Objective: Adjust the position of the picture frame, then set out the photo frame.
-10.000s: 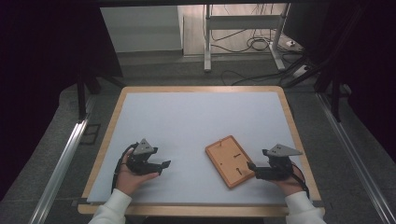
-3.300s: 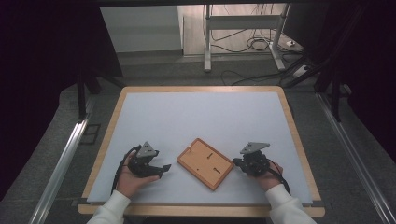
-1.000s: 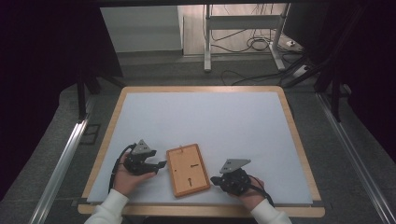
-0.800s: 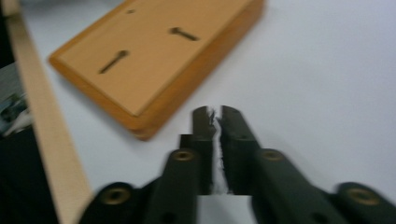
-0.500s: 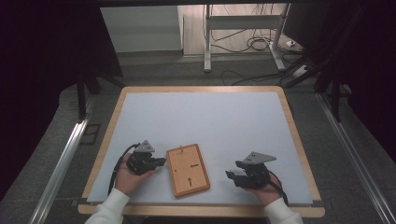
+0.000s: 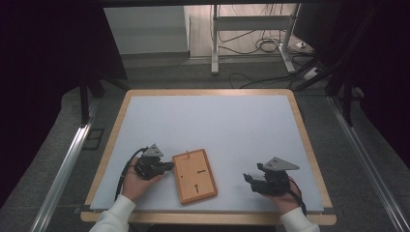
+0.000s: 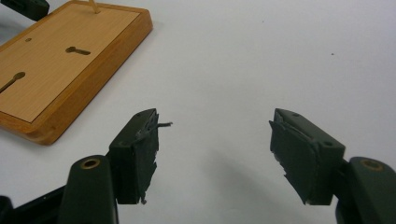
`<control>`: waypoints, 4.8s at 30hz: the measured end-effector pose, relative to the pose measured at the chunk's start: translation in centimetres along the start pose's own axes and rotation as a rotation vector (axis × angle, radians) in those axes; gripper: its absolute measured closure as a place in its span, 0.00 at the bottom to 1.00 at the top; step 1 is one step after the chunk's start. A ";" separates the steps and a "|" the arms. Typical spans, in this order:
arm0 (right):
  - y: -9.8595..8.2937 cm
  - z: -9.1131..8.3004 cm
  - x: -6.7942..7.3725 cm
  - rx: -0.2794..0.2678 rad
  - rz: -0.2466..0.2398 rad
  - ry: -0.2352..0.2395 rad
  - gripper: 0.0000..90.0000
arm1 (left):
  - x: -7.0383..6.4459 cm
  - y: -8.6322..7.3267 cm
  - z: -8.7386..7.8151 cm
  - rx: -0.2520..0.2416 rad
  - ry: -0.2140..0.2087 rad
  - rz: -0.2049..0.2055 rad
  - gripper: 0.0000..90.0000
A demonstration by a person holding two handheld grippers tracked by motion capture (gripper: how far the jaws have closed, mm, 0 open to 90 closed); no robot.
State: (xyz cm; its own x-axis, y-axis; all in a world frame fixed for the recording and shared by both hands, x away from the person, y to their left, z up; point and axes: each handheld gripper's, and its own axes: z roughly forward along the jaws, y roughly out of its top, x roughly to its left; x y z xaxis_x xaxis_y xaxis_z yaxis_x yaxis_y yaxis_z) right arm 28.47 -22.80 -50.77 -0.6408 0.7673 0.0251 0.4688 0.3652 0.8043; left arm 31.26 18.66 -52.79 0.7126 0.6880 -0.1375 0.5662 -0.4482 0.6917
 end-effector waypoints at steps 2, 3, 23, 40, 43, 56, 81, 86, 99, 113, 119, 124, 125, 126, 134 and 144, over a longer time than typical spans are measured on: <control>0.0 0.0 0.0 -0.001 -0.003 -0.002 0.37 | 0.1 -0.1 0.1 0.016 0.011 -0.001 1.00; 0.0 -0.1 0.0 -0.001 -0.002 -0.001 0.37 | 0.2 -0.1 0.1 0.025 0.013 -0.002 1.00; 0.0 0.1 0.2 0.010 -0.013 -0.007 0.36 | 0.5 -0.2 0.6 0.054 0.027 -0.017 1.00; 0.0 0.3 0.1 0.015 -0.025 -0.006 0.36 | 0.7 1.4 2.5 0.041 0.001 -0.029 1.00; -0.1 0.2 0.1 0.017 -0.024 -0.007 0.36 | 0.6 1.7 2.7 0.038 0.006 -0.026 1.00; -0.1 0.4 0.2 0.020 -0.037 -0.008 0.36 | 0.8 2.0 2.7 0.015 -0.002 -0.016 1.00; 1.1 1.6 0.4 0.000 -0.080 0.013 0.35 | 0.7 -0.7 -1.7 -0.115 0.074 -0.030 0.47; 0.8 1.6 0.3 0.007 -0.078 0.012 0.35 | 0.8 -0.3 -1.1 -0.109 0.043 -0.013 0.41; -0.2 0.4 0.7 -0.009 -0.115 0.035 0.34 | 0.1 2.8 1.1 -0.120 0.016 0.048 0.40; -0.3 0.2 1.6 -0.009 -0.173 0.045 0.33 | -1.1 5.8 3.2 -0.137 -0.013 0.089 0.39; -0.1 0.6 1.9 -0.007 -0.169 0.059 0.32 | -0.8 6.4 3.8 -0.135 -0.025 0.079 0.40; 0.0 0.6 2.0 -0.007 -0.174 0.060 0.32 | -0.7 7.0 4.5 -0.132 -0.040 0.094 0.42; 0.0 0.6 2.1 -0.007 -0.175 0.059 0.32 | -0.6 7.2 4.9 -0.130 -0.054 0.096 0.43; 0.0 0.6 2.1 -0.007 -0.175 0.059 0.32 | -0.6 7.2 4.9 -0.130 -0.054 0.096 0.44; -0.2 0.5 2.1 -0.001 -0.178 0.054 0.32 | -0.4 7.1 5.8 -0.109 -0.062 0.124 0.55; 0.1 0.6 2.3 -0.007 -0.185 0.064 0.32 | -0.3 7.5 6.3 -0.109 -0.078 0.142 0.72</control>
State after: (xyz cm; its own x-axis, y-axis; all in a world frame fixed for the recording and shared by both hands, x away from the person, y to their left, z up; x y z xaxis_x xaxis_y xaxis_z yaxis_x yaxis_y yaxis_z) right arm 27.41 -20.65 -51.04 -0.7530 0.6523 -0.0863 0.3351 0.4931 0.8029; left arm 37.84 11.48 -52.03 0.8144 0.5740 -0.0850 0.4127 -0.4700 0.7803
